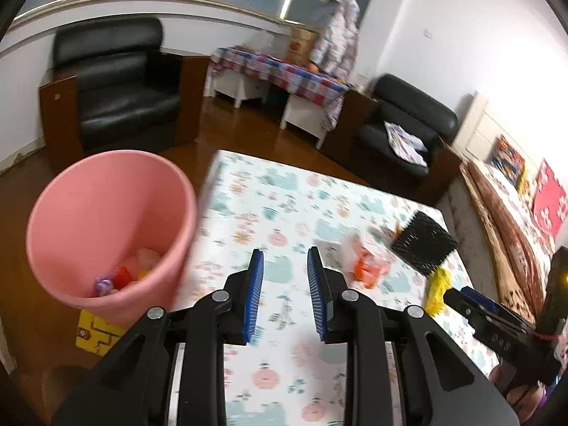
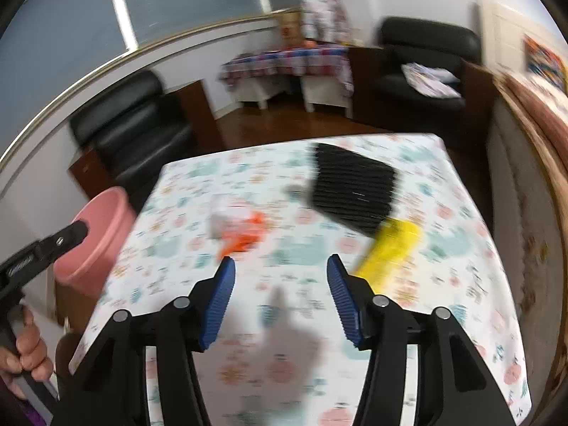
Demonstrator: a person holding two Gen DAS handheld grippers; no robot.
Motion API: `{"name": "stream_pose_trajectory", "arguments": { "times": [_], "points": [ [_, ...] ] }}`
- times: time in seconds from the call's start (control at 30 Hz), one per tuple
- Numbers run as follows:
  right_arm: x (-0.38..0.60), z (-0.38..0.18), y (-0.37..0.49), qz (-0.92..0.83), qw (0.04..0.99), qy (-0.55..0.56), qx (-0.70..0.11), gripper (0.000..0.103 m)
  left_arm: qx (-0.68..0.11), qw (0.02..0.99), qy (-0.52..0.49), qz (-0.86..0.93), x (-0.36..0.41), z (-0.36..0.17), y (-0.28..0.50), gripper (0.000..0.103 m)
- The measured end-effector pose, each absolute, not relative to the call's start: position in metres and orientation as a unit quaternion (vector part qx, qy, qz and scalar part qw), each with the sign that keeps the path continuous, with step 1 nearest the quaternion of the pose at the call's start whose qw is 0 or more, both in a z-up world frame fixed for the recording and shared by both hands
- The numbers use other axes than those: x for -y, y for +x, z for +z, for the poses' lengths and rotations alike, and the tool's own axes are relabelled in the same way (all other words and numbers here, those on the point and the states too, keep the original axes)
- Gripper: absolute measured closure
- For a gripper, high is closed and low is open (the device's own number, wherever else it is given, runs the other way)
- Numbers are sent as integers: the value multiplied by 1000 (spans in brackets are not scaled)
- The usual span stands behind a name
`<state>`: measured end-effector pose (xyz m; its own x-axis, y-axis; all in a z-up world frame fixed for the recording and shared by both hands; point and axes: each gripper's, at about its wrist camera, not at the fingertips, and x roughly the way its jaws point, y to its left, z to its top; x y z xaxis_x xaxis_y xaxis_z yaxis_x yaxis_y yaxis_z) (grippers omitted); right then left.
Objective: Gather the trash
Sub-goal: 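Move both tools back over the table toward the orange wrapper and yellow bag, then grasp the orange-white wrapper with the left tool while the right tool grasps the yellow bag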
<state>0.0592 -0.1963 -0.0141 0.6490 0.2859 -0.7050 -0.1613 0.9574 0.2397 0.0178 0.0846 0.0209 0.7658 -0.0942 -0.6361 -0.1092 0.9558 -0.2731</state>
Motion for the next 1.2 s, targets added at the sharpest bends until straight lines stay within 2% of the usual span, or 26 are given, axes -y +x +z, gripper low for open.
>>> {"name": "stream_pose_trajectory", "arguments": {
  "times": [0.57,0.97,1.2],
  "points": [
    [236,-52,90,69,889,158,-424,45,-398,908,-104,-74,4,1,73,77],
    [235,-68,101,74,882,172,-433,44,-445,883,-150,-22,8,-31,125,77],
    [235,-76,105,83,874,184,-443,44,-437,888,-146,-6,11,-35,139,77]
  ]
}}
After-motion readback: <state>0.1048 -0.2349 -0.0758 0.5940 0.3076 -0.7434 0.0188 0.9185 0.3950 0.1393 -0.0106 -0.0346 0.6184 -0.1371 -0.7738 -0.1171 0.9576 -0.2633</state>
